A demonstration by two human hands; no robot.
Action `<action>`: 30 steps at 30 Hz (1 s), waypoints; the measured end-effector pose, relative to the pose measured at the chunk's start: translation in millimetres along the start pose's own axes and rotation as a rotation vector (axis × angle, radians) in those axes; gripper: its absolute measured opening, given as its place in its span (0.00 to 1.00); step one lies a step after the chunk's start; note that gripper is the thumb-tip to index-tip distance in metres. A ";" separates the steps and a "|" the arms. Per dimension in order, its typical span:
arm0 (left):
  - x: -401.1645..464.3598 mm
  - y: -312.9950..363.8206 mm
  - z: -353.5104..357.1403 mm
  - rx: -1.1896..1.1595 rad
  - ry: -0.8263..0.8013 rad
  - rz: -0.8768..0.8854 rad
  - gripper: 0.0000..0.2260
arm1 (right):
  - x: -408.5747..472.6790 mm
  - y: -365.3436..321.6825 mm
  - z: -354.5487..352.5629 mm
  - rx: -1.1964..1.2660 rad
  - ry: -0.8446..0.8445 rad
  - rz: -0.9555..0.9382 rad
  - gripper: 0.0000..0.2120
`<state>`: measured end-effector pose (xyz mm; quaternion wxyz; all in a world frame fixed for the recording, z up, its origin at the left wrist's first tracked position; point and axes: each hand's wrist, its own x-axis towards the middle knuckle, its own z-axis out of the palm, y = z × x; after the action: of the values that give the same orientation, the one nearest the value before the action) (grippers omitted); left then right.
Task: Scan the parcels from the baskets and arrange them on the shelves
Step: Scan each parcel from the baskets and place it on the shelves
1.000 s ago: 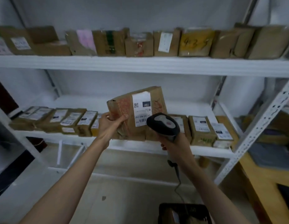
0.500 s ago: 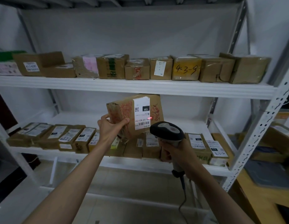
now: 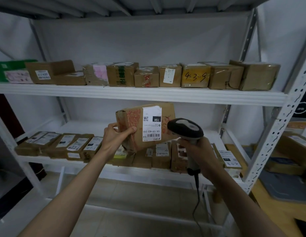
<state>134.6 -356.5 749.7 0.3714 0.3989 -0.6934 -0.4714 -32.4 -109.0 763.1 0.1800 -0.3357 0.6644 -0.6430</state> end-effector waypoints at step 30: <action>11.5 125.7 -232.2 -0.143 0.229 0.070 0.33 | 73.4 -219.2 195.5 0.209 -0.309 -0.422 0.23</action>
<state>311.3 -420.1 935.7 0.4920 0.3981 -0.6246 -0.4575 93.7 -290.7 969.8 0.1753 -0.5402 0.4745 -0.6725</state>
